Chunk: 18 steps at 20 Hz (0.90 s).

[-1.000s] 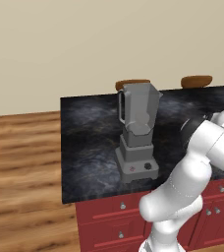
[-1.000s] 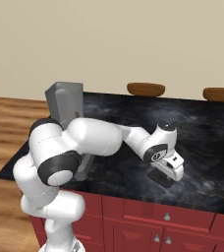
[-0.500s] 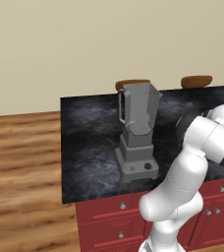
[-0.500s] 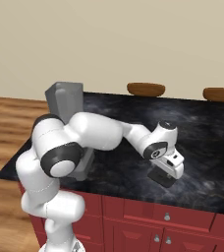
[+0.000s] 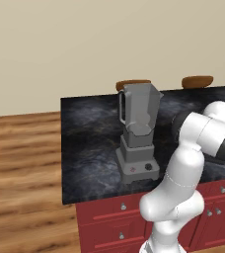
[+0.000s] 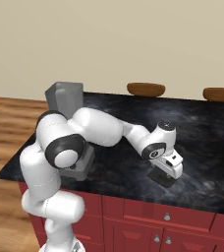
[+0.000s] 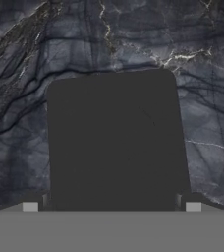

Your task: Open the blender lid, put the peach in the blender, close the lid, and start the blender.

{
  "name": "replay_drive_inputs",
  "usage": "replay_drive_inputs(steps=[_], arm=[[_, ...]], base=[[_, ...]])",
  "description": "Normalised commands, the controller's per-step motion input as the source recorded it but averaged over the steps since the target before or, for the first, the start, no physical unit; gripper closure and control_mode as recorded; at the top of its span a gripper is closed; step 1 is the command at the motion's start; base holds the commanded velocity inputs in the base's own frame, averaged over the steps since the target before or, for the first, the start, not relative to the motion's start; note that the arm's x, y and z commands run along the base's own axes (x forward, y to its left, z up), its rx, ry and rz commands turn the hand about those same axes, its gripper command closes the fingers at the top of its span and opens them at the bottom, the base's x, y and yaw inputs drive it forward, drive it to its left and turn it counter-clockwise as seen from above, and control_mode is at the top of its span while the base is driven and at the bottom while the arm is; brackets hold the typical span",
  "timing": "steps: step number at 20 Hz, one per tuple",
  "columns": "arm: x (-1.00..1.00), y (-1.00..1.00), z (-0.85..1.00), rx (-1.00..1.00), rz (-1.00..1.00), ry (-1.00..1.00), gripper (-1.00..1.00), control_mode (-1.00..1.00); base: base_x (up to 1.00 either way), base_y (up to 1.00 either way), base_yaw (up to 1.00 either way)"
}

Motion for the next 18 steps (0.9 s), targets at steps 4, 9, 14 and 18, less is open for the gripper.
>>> replay_drive_inputs(steps=[4,9,14,18], arm=[[0.18,-0.13,-0.09,0.0,0.0,0.0,-1.0,-1.0],[0.16,-0.1,-0.1,0.0,0.0,0.0,-1.0,-1.0],[0.08,-0.1,-0.1,0.0,0.0,0.0,-1.0,-1.0],[0.0,-0.14,-0.1,0.0,0.0,0.0,-1.0,-1.0]], base=[[0.0,0.0,0.0],[0.0,0.0,0.0],[0.0,0.0,0.0],[0.0,0.0,0.0]])
